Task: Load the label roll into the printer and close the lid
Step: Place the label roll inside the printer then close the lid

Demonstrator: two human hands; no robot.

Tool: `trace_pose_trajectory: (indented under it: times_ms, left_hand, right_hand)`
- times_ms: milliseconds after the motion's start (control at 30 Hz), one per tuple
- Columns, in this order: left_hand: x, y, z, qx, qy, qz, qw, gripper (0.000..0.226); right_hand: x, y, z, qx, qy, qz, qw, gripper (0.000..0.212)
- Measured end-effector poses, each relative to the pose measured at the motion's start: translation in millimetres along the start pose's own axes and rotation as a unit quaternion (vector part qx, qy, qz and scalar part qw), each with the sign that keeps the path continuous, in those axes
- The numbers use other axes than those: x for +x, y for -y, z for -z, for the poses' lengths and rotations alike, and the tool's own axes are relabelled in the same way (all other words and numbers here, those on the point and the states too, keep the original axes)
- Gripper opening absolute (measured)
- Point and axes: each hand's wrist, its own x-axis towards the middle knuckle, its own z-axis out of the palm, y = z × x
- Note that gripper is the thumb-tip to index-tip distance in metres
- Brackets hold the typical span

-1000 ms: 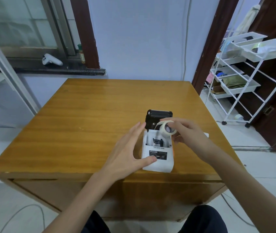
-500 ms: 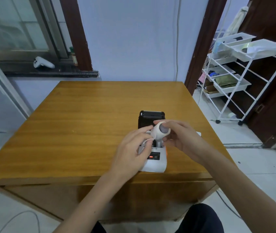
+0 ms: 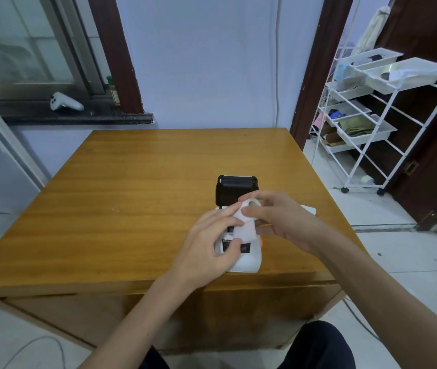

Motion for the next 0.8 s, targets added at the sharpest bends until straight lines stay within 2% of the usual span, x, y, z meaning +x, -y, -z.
trace_pose_trajectory:
  times_ms: [100, 200, 333, 633, 800]
  left_hand:
    - [-2, 4, 3, -0.015, -0.005, 0.013, 1.000, 0.031]
    - [-2, 7, 5, -0.017, -0.004, 0.021, 1.000, 0.035]
    - [-6, 11, 6, -0.018, -0.014, 0.016, 1.000, 0.038]
    - [-6, 15, 9, -0.013, 0.007, 0.001, 1.000, 0.041]
    - [-6, 20, 9, -0.011, 0.009, -0.011, 1.000, 0.037]
  right_hand:
    - [3, 4, 0, -0.027, 0.008, -0.010, 1.000, 0.032]
    - [10, 7, 2, -0.104, 0.005, -0.008, 0.995, 0.038]
    - [14, 10, 4, -0.182, 0.016, 0.017, 0.983, 0.031]
    - [20, 21, 1, -0.360, 0.009, 0.058, 0.931, 0.030]
    - [18, 24, 2, -0.431, 0.028, 0.086, 0.898, 0.041]
